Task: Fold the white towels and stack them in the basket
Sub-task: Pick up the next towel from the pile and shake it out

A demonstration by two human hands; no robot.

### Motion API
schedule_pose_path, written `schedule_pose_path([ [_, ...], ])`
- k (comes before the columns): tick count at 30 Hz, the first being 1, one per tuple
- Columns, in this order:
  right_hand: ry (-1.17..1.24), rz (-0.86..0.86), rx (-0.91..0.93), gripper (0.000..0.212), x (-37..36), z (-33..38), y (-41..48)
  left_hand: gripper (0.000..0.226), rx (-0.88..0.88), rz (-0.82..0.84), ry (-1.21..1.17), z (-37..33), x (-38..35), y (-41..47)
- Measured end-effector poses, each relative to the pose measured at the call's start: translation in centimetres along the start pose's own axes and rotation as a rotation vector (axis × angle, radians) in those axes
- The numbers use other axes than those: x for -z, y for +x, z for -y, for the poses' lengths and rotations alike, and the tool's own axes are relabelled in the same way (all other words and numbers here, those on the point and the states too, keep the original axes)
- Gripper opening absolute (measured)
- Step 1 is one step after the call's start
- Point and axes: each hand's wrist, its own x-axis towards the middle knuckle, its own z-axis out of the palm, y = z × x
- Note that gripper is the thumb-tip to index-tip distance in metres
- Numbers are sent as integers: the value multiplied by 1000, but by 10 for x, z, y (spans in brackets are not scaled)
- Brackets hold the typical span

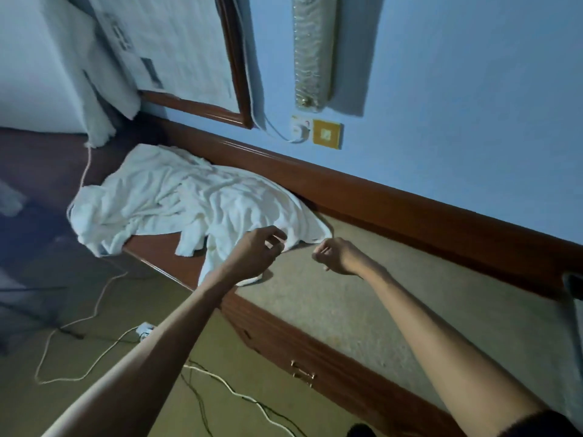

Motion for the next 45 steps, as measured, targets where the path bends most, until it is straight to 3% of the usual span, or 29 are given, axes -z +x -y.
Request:
schedule_pose_path([
  [6, -47, 87, 95, 22, -46, 71, 45, 17, 113, -97, -11, 70, 55, -19],
  [16, 23, 108, 104, 17, -98, 139, 149, 14, 260, -114, 108, 171, 103, 18],
  [21, 88, 125, 68, 22, -126, 155, 220, 15, 330, -32, 202, 221, 118, 68],
  [31, -46, 141, 64, 25, -186, 176, 310, 17, 386, 137, 338, 303, 121, 140],
  [37, 2, 36, 45, 31, -215, 188, 347, 24, 343, 127, 385, 347, 134, 186],
  [45, 102, -194, -50, 38, -257, 205, 397, 33, 127, 215, 433, 401, 135, 264],
])
